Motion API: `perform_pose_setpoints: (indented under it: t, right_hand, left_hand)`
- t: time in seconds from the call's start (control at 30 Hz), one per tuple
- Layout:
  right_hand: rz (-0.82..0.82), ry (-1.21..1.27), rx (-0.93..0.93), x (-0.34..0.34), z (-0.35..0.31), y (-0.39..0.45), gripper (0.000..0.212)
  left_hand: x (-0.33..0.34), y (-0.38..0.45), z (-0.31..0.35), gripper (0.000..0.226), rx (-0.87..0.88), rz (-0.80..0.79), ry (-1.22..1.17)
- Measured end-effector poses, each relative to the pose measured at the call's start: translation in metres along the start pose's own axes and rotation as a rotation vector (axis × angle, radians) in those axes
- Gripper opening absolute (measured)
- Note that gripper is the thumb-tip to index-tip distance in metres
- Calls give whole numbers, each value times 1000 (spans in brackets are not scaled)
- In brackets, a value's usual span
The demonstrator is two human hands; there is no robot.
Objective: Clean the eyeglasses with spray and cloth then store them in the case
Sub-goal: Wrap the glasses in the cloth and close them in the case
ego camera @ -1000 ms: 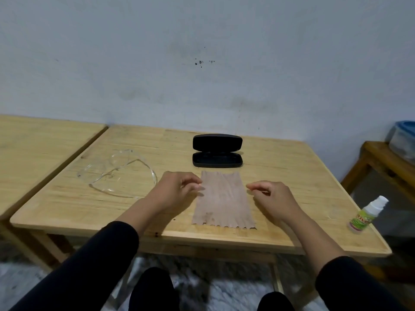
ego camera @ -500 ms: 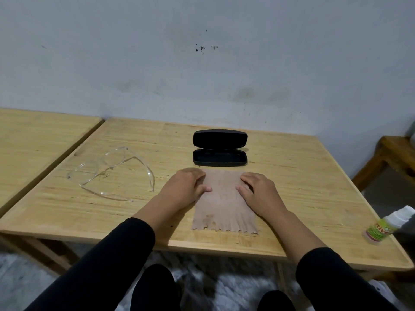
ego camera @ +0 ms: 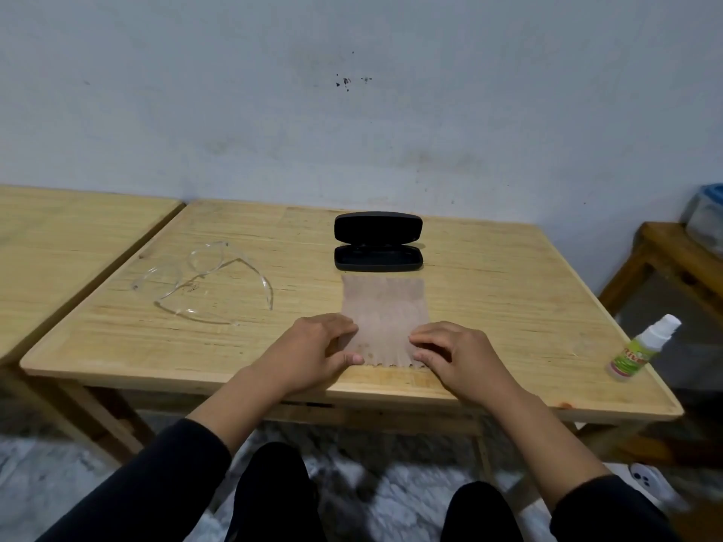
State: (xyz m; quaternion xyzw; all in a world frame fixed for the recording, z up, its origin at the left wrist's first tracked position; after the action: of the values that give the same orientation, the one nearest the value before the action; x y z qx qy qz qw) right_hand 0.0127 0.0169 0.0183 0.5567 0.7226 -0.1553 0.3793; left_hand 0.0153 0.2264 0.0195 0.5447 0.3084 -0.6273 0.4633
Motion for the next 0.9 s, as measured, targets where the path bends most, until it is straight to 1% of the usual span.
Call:
perform_pose_setpoints:
  t: [0.2, 0.33, 0.43, 0.53, 0.73, 0.8, 0.9]
  right_hand:
    - [18, -22, 8, -1, -2, -17, 23]
    - [15, -67, 35, 0, -9, -10, 27]
    - [69, -61, 33, 2, -23, 10, 25]
    - [85, -37, 31, 12, -43, 38, 23]
    - [-33, 212, -55, 46, -87, 106, 22]
    - [-54, 245, -74, 60, -96, 130, 22]
    - [-109, 258, -106, 81, -108, 161, 24]
  left_hand:
    - [3, -13, -1, 58, 10, -41, 16]
    - [-2, -14, 0, 55, -1, -47, -23]
    - [-14, -17, -7, 43, -66, 42, -94]
    - [-32, -26, -29, 33, -135, 150, -94]
    - [-70, -61, -96, 25, -279, 335, -47]
    - [-79, -74, -119, 26, -319, 379, -22]
    - [-85, -88, -145, 30, -365, 392, 36]
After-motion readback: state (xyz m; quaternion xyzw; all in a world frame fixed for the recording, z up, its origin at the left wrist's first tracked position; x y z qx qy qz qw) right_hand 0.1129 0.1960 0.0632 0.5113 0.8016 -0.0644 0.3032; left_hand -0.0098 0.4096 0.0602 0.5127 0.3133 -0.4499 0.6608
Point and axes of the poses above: each hand's wrist, its own y-axis towards the middle knuckle, its own x-axis out of the palm, z = x × y, the point moved 4 cm from there along y, towards the middle knuckle, and after that the axes turned 11 degrees about y, right-handed, at the moved point
